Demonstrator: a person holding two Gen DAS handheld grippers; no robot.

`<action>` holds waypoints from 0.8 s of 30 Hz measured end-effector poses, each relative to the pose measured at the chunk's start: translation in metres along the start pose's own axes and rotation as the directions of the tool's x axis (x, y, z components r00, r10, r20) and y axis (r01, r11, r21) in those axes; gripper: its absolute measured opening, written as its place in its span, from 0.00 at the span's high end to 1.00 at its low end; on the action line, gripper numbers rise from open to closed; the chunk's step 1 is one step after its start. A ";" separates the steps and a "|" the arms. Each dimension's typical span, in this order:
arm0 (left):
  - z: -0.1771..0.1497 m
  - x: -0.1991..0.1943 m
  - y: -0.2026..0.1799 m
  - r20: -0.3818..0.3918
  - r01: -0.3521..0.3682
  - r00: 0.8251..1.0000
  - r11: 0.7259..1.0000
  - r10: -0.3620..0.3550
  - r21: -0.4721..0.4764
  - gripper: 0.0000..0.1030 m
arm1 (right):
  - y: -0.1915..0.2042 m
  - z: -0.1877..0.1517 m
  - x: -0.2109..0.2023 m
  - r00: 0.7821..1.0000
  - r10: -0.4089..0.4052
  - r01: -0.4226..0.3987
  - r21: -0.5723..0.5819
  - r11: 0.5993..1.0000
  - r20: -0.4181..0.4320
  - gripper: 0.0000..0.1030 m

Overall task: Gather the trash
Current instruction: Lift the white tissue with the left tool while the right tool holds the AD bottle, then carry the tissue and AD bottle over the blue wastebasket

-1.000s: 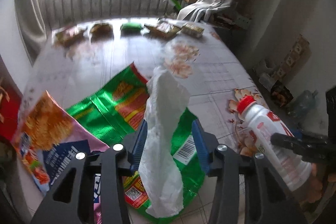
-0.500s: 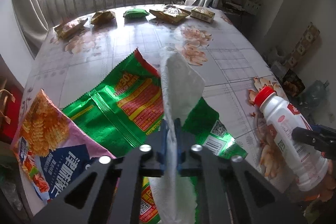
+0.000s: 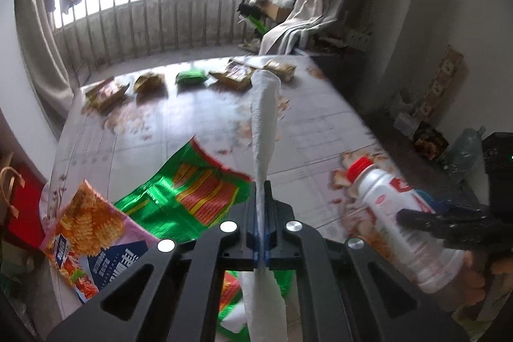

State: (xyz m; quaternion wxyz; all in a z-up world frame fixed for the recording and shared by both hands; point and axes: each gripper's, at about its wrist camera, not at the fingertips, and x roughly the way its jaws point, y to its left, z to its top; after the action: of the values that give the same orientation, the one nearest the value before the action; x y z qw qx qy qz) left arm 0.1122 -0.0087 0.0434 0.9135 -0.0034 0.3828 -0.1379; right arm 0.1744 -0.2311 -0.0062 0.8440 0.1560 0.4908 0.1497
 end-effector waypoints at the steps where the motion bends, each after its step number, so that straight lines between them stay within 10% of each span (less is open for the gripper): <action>1: 0.002 -0.003 -0.005 0.006 0.011 1.000 1.000 -0.011 0.007 0.98 | -0.001 -0.001 -0.005 1.000 0.003 -0.003 0.002 1.000 0.010 0.46; 16: 0.027 0.010 -0.136 -0.053 0.227 0.974 0.945 -0.221 0.234 0.98 | -0.076 -0.034 -0.081 0.984 -0.059 0.030 0.171 0.985 0.167 0.46; 24: 0.039 0.082 -0.280 -0.319 0.483 0.862 0.829 -0.393 0.282 0.98 | -0.189 -0.085 -0.134 0.951 -0.213 0.091 0.454 0.886 0.225 0.46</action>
State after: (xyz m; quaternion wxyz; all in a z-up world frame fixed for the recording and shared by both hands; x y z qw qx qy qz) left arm 0.1246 -0.3026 0.0447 0.7873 0.0892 0.4512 -0.4107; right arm 0.0558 -0.4465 -0.0190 0.8548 0.3215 0.4038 -0.0543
